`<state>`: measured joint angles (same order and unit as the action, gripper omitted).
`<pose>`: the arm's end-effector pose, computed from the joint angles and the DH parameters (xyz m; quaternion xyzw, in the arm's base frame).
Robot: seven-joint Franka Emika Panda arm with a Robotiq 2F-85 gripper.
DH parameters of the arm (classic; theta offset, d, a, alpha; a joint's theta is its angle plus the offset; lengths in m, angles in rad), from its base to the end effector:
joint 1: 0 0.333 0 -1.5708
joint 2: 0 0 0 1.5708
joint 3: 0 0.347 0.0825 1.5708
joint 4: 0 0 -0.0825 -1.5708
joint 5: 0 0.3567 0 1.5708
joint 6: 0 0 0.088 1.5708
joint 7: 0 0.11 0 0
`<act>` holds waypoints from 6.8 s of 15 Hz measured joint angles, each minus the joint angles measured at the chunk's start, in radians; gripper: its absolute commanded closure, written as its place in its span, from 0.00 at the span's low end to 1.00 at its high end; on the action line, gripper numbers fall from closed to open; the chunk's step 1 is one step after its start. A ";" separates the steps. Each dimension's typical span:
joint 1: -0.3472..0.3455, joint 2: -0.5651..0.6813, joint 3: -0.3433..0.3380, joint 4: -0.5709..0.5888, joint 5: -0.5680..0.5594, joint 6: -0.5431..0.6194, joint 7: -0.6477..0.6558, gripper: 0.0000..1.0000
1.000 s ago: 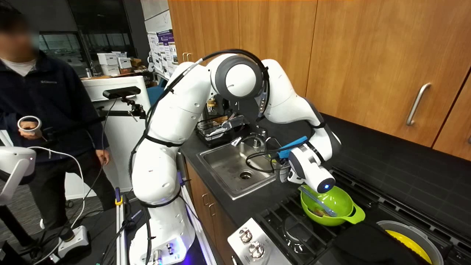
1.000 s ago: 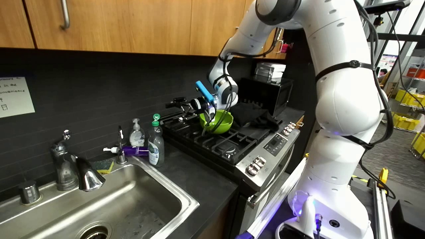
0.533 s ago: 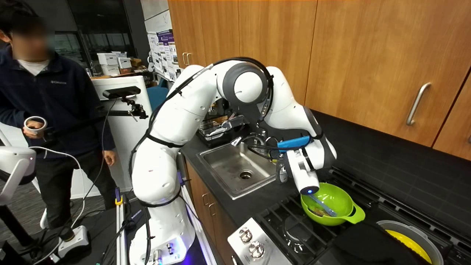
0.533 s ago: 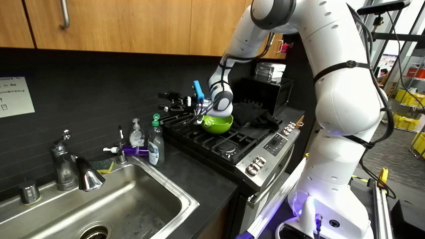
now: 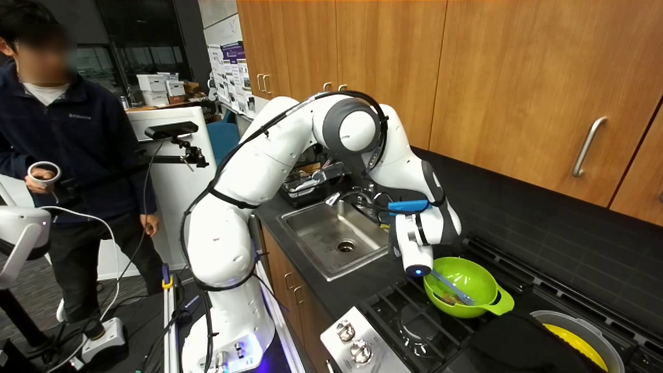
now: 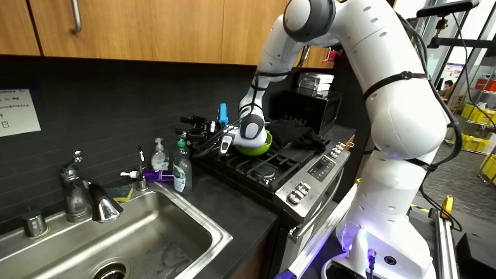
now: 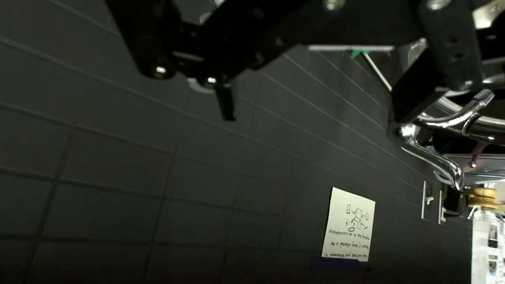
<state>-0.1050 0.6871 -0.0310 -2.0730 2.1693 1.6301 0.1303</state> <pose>0.5890 0.0078 0.1814 -0.3312 0.5667 0.2455 0.7134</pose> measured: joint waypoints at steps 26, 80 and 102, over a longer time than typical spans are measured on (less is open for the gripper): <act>0.026 -0.001 -0.002 -0.081 -0.045 -0.016 -0.048 0.00; 0.027 0.203 0.014 0.108 -0.084 -0.025 0.098 0.57; 0.025 0.132 -0.008 0.006 -0.131 -0.007 0.029 0.57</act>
<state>-0.0799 0.8187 -0.0392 -2.0671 2.0383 1.6234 0.1595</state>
